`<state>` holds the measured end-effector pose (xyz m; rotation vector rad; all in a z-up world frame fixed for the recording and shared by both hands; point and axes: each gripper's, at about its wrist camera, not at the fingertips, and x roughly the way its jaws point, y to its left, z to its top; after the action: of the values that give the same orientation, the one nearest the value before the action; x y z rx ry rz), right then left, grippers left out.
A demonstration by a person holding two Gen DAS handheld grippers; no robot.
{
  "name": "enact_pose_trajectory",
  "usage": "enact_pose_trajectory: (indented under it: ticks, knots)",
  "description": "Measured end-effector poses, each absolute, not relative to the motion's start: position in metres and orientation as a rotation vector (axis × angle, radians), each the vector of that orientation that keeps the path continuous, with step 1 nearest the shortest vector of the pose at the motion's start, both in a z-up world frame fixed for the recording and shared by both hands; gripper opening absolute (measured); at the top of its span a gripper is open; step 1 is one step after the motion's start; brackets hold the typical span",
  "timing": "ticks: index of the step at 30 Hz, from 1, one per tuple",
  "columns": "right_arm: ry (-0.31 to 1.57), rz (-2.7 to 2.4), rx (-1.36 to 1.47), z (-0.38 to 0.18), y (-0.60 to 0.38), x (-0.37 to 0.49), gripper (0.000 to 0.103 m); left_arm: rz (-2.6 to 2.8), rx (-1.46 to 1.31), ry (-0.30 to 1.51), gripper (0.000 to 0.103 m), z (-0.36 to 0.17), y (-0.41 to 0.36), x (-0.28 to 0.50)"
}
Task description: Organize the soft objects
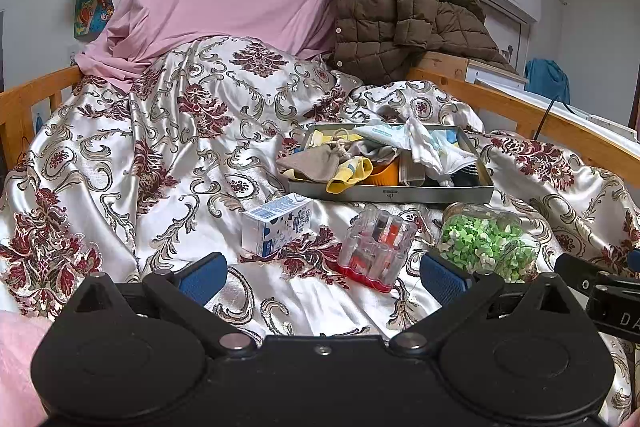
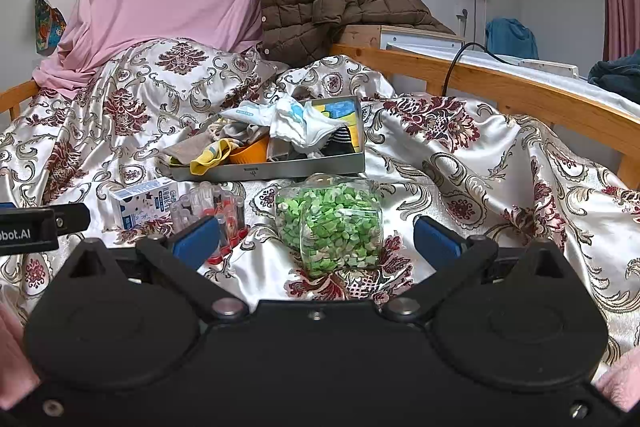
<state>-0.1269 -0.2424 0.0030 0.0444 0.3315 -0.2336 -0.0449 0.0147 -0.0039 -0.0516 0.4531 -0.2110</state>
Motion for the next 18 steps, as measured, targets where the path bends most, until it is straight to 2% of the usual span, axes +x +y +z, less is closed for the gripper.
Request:
enact_pose_trajectory:
  ticks: [18]
  knots:
    - [0.331, -0.234, 0.043, 0.0031, -0.2422, -0.1267, 0.102, -0.206, -0.049, 0.469, 0.102, -0.0074, 0.0161, -0.0465]
